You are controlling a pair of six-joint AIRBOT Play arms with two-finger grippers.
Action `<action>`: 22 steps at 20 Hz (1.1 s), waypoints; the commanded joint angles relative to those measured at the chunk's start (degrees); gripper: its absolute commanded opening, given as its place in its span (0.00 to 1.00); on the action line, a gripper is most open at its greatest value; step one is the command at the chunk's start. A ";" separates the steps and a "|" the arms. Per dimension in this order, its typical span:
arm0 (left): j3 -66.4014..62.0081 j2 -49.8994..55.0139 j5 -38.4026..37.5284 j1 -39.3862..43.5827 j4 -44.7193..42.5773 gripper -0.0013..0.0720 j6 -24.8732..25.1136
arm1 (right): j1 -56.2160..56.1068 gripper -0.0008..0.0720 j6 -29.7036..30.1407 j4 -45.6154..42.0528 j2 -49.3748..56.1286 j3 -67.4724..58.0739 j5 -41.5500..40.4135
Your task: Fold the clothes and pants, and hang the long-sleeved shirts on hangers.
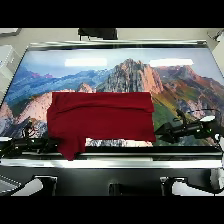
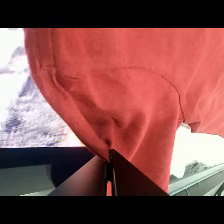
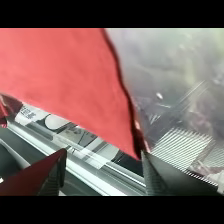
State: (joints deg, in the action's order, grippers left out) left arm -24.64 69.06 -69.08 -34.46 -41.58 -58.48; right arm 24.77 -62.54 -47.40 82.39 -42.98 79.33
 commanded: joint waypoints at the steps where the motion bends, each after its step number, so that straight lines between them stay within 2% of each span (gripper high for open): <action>1: 0.02 -0.02 -0.39 0.02 0.26 0.04 -0.28 | 0.00 0.75 0.55 -0.07 0.04 3.45 -3.19; 5: 0.02 -0.02 -0.50 0.02 0.26 0.04 -0.87 | -0.26 0.75 2.19 2.95 0.04 5.97 -6.01; 6: 0.02 -0.02 -0.50 0.02 0.26 0.04 -1.11 | -1.14 0.73 2.19 3.10 0.04 6.34 -7.08; 8: 0.02 -0.02 -0.57 0.02 0.26 0.04 -1.60 | -4.87 0.62 2.12 2.73 0.04 6.95 -9.25; 9: -0.02 -0.02 -0.90 0.02 0.28 0.04 -1.62 | -6.71 0.48 1.42 2.21 0.04 6.95 -10.21; 11: -0.11 -0.02 -1.01 0.02 0.28 0.04 -1.62 | -8.74 0.07 1.31 2.69 -0.02 6.93 -11.45; 14: -0.76 -0.07 -2.03 0.02 0.33 0.04 -1.57 | -8.72 0.05 1.75 4.44 -1.51 6.86 -11.69; 18: -5.57 -0.07 -4.66 0.26 0.72 0.04 -2.23 | -8.74 0.05 1.68 7.17 -9.01 5.46 -9.46; 22: -15.54 0.00 -4.83 4.52 0.66 0.04 -4.37 | -8.74 0.05 -2.91 6.23 -14.56 -0.72 -9.35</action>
State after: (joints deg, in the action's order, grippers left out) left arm -34.22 69.06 -73.36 -32.36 -41.01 -61.54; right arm 16.12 -62.52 -41.23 71.29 -40.10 69.47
